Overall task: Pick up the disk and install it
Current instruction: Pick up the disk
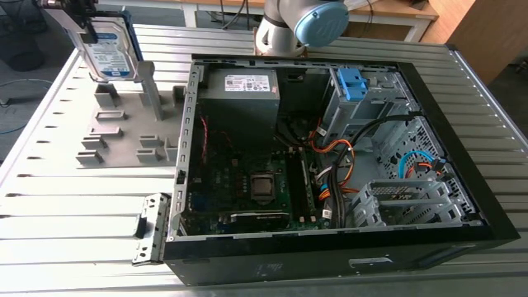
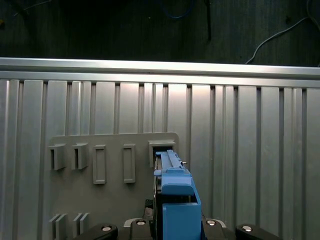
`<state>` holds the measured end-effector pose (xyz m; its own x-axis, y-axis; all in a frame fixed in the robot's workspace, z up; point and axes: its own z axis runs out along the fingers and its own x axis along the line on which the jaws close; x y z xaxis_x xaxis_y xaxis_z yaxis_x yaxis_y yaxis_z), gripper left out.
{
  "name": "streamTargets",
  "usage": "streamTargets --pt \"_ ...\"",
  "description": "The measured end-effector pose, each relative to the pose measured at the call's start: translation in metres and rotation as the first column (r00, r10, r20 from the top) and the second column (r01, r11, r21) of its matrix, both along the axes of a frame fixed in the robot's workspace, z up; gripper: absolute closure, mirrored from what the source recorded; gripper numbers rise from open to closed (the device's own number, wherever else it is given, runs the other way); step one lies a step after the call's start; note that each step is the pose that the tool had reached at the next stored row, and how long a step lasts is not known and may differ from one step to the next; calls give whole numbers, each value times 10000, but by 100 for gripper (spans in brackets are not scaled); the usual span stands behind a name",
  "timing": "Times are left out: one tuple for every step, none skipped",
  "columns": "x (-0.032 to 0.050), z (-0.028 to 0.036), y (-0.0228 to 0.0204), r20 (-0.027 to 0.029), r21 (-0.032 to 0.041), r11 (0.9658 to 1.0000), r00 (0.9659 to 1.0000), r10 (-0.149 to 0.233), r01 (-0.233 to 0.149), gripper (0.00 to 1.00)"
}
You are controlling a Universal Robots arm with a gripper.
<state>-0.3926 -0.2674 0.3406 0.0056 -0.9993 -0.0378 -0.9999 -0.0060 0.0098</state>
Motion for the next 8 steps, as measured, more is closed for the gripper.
streamTargets --pt "0 2 0 0 0 10000 10000 0 0 64" --pt "0 5 0 0 0 10000 10000 0 0 64" --pt "0 8 0 -1 0 10000 10000 0 0 64" --pt "0 10 0 -1 0 10000 10000 0 0 64" --pt "0 12 0 0 0 10000 10000 0 0 64" --pt "0 15 0 0 0 10000 10000 0 0 64" --pt "0 17 0 1 0 10000 10000 0 0 64" --pt "0 20 0 0 0 10000 10000 0 0 64"
